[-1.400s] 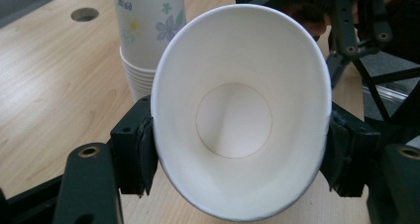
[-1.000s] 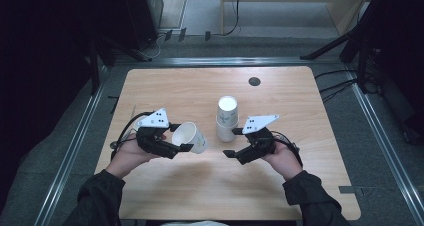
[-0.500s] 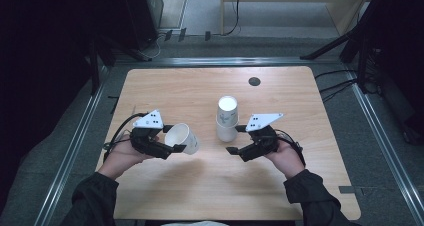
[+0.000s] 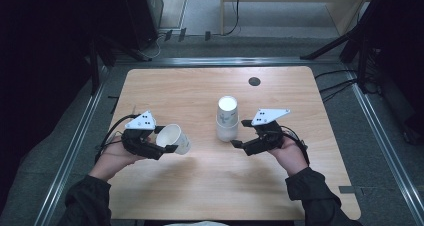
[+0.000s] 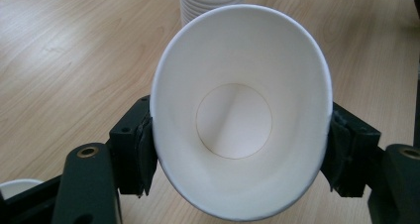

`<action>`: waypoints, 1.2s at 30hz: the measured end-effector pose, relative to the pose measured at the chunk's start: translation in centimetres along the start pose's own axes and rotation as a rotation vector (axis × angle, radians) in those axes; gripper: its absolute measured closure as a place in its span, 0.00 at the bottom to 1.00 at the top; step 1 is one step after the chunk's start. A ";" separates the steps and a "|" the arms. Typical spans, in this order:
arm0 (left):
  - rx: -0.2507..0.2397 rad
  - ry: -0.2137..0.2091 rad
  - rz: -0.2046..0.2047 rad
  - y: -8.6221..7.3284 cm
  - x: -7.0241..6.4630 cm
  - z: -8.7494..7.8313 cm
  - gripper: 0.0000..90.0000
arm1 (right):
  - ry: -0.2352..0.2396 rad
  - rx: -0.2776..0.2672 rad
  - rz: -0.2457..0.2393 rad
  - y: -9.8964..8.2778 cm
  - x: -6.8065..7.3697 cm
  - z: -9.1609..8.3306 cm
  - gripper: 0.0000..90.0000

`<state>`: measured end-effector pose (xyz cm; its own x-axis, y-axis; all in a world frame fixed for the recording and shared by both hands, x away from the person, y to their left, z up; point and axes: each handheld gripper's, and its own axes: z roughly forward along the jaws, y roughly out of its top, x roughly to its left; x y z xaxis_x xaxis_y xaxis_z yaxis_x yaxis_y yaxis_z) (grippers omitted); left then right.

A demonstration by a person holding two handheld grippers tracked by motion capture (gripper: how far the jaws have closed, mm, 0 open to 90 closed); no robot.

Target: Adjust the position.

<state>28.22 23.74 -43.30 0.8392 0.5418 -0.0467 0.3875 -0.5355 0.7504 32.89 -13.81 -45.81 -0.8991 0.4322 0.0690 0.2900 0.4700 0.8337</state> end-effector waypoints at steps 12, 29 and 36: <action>0.011 0.013 -0.025 -1.4 1.0 -1.1 0.31 | -0.006 0.022 0.001 -0.7 -0.3 -0.6 0.22; 0.056 0.041 -0.043 -3.5 2.7 -2.0 0.31 | -0.001 0.050 0.005 -1.0 -0.5 -0.3 0.22; 0.089 0.054 -0.055 -4.4 3.3 -2.0 0.30 | -0.001 0.052 0.006 -1.1 -0.6 -0.3 0.22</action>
<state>28.55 29.20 -45.38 0.7947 0.6050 -0.0490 0.4670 -0.5579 0.6860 33.02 -14.81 -46.56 -0.8972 0.4356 0.0734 0.3118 0.5066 0.8038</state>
